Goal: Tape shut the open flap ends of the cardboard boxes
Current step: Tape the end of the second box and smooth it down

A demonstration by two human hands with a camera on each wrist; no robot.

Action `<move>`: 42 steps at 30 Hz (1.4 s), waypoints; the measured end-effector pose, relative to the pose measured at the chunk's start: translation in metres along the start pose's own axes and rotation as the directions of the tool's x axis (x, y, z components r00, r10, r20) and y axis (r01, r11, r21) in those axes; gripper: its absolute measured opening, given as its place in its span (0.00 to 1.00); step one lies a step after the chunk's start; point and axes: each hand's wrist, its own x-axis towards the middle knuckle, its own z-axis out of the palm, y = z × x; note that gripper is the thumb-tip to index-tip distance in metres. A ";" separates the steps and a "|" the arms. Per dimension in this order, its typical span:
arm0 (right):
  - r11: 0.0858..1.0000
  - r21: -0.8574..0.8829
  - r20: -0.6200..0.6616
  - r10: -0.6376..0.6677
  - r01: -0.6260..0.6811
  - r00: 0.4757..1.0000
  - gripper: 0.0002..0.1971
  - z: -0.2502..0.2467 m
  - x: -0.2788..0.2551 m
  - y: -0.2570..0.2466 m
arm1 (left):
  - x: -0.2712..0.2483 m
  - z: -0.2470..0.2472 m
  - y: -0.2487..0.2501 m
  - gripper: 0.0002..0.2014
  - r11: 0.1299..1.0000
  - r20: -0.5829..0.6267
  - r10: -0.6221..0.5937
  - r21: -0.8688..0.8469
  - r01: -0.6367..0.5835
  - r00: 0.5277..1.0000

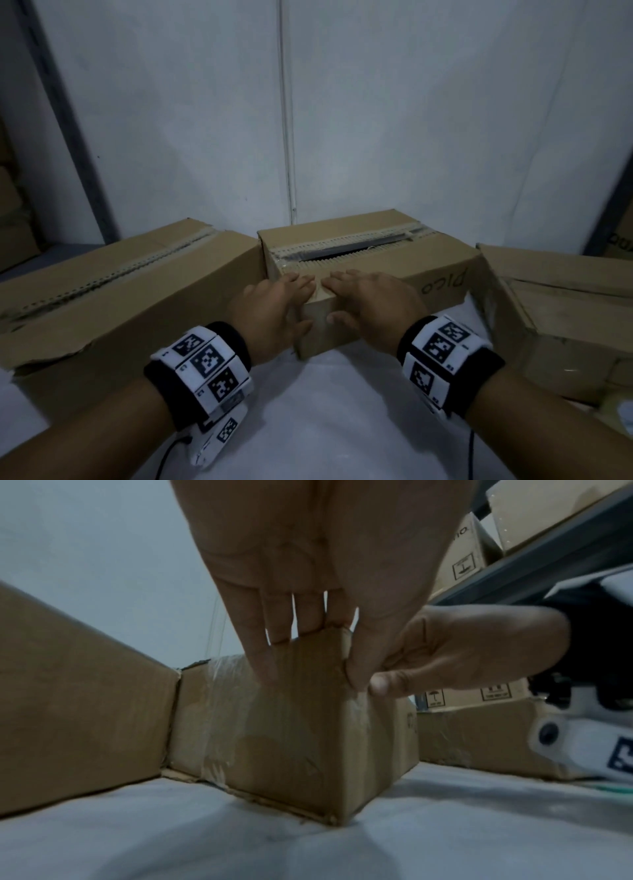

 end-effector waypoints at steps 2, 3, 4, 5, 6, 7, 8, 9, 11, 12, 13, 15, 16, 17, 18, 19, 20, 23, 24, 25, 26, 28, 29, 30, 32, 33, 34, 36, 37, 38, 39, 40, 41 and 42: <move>1.000 -0.021 0.002 0.015 -0.015 1.000 0.28 0.001 0.000 -0.003 | -0.002 -0.002 0.006 0.30 1.000 -0.001 0.002 0.026 -0.002 1.000; 0.999 -0.030 -0.002 0.023 -0.024 1.000 0.29 0.002 0.001 -0.005 | -0.003 -0.004 0.008 0.30 0.999 -0.006 0.008 0.037 -0.008 1.000; 0.999 -0.044 -0.003 0.031 -0.031 1.000 0.30 0.003 0.003 -0.007 | -0.004 -0.005 0.010 0.30 0.999 -0.010 0.012 0.046 -0.012 1.000; 0.998 -0.058 0.001 0.039 -0.039 0.999 0.31 0.005 0.004 -0.009 | -0.004 -0.005 0.011 0.30 0.998 -0.013 0.015 0.056 -0.014 1.000; 0.997 -0.063 0.008 0.049 -0.049 0.999 0.31 0.005 0.004 -0.010 | -0.004 -0.006 0.012 0.30 0.998 -0.008 0.014 0.069 -0.014 1.000; 0.997 -0.059 0.012 0.058 -0.057 0.998 0.31 0.005 0.005 -0.011 | -0.003 -0.006 0.012 0.31 0.997 -0.001 0.011 0.079 -0.011 1.000; 0.997 -0.052 0.016 0.063 -0.062 0.998 0.30 0.004 0.004 -0.010 | -0.003 -0.007 0.012 0.31 0.996 0.003 0.005 0.084 -0.005 1.000; 0.997 -0.041 0.020 0.067 -0.066 0.998 0.30 0.002 0.004 -0.009 | -0.002 -0.007 0.012 0.31 0.997 0.006 0.000 0.081 -0.001 1.000; 0.998 -0.027 0.026 0.052 -0.051 0.998 0.26 -0.003 0.001 -0.005 | -0.003 -0.007 0.011 0.30 0.998 0.008 0.000 0.060 -0.001 1.000; 0.999 -0.025 0.031 0.037 -0.036 0.999 0.24 -0.005 0.001 -0.003 | -0.003 -0.006 0.010 0.30 0.999 0.002 0.007 0.043 -0.007 1.000; 0.999 -0.024 0.038 0.023 -0.022 0.999 0.23 -0.006 0.001 -0.001 | -0.003 -0.005 0.008 0.28 1.000 -0.006 0.018 0.023 -0.018 1.000; 1.000 -0.008 0.057 0.004 -0.003 0.998 0.22 -0.008 -0.001 0.003 | -0.003 -0.004 0.004 0.25 0.999 -0.013 0.040 -0.015 -0.040 0.999; 1.000 0.004 0.063 -0.005 0.005 0.998 0.22 -0.008 -0.001 0.004 | -0.002 -0.004 0.001 0.25 0.998 -0.008 0.055 -0.021 -0.055 0.998; 1.000 0.019 0.070 -0.013 0.011 0.997 0.21 -0.008 -0.001 0.006 | -0.003 -0.004 0.000 0.25 0.997 0.002 0.070 -0.022 -0.069 0.998; 0.999 0.034 0.081 -0.018 0.015 0.997 0.22 -0.009 0.000 0.006 | -0.003 -0.006 -0.001 0.26 0.996 0.013 0.083 -0.018 -0.083 0.996; 0.998 0.055 0.093 -0.017 0.012 0.996 0.22 -0.008 0.000 0.009 | -0.002 -0.005 -0.001 0.25 0.995 0.026 0.101 -0.019 -0.100 0.995; 0.997 0.078 0.102 -0.012 0.004 0.995 0.22 -0.008 0.000 0.009 | -0.001 -0.005 -0.002 0.24 0.993 0.038 0.118 -0.034 -0.116 0.992; 0.990 0.138 0.130 0.006 -0.024 0.992 0.22 -0.011 -0.001 0.008 | -0.001 -0.010 -0.007 0.21 0.975 0.022 0.119 -0.191 -0.113 0.993; 0.988 0.154 0.138 0.011 -0.033 0.990 0.23 -0.011 -0.002 0.007 | -0.004 -0.013 -0.009 0.20 0.964 0.000 0.108 -0.243 -0.105 0.994; 0.986 0.164 0.142 0.019 -0.042 0.990 0.23 -0.012 -0.003 0.005 | -0.008 -0.017 -0.012 0.19 0.955 -0.029 0.103 -0.276 -0.107 0.994; 0.984 0.168 0.152 0.028 -0.054 0.988 0.24 -0.014 -0.002 0.003 | -0.014 -0.023 -0.015 0.18 0.951 -0.057 0.101 -0.288 -0.114 0.993; 0.987 0.134 0.196 0.061 -0.088 0.979 0.23 -0.020 0.000 -0.004 | -0.031 -0.035 -0.019 0.18 0.951 -0.100 0.096 -0.285 -0.121 0.990; 0.992 0.077 0.211 0.082 -0.100 0.974 0.21 -0.026 0.003 -0.010 | -0.040 -0.042 -0.022 0.18 0.946 -0.117 0.095 -0.299 -0.126 0.989; 0.995 0.003 0.205 0.101 -0.103 0.974 0.18 -0.031 0.006 -0.018 | -0.050 -0.049 -0.025 0.18 0.938 -0.123 0.089 -0.323 -0.124 0.988; 0.993 -0.104 0.134 0.065 -0.051 0.989 0.19 -0.038 0.012 -0.040 | -0.069 -0.062 -0.035 0.15 0.921 -0.131 0.053 -0.376 -0.099 0.990; 0.995 -0.104 0.072 -0.002 0.009 0.997 0.20 -0.040 0.014 -0.053 | -0.077 -0.068 -0.041 0.14 0.911 -0.144 0.034 -0.402 -0.090 0.989; 0.994 -0.065 0.004 -0.084 0.084 0.996 0.20 -0.040 0.017 -0.066 | -0.085 -0.074 -0.049 0.12 0.900 -0.158 0.010 -0.429 -0.078 0.987; 0.970 0.075 -0.072 -0.227 0.232 0.971 0.17 -0.040 0.022 -0.094 | -0.102 -0.085 -0.064 0.10 0.880 -0.174 -0.048 -0.473 -0.040 0.984; 0.950 0.143 -0.069 -0.270 0.278 0.960 0.18 -0.037 0.025 -0.108 | -0.111 -0.089 -0.072 0.10 0.871 -0.179 -0.081 -0.490 -0.017 0.980; 0.931 0.195 -0.058 -0.303 0.309 0.951 0.21 -0.033 0.028 -0.121 | -0.120 -0.091 -0.081 0.10 0.864 -0.183 -0.117 -0.503 0.009 0.976; 0.919 0.224 -0.044 -0.324 0.325 0.945 0.24 -0.028 0.031 -0.132 | -0.128 -0.093 -0.090 0.10 0.856 -0.180 -0.154 -0.515 0.041 0.971; 0.908 0.245 -0.035 -0.341 0.339 0.939 0.25 -0.022 0.034 -0.142 | -0.136 -0.095 -0.098 0.10 0.851 -0.173 -0.189 -0.520 0.073 0.967; 0.898 0.264 -0.031 -0.357 0.352 0.934 0.24 -0.019 0.036 -0.153 | -0.144 -0.095 -0.106 0.10 0.850 -0.167 -0.215 -0.516 0.100 0.962; 0.885 0.282 -0.033 -0.378 0.371 0.925 0.23 -0.016 0.038 -0.163 | -0.151 -0.095 -0.114 0.09 0.853 -0.165 -0.239 -0.506 0.125 0.957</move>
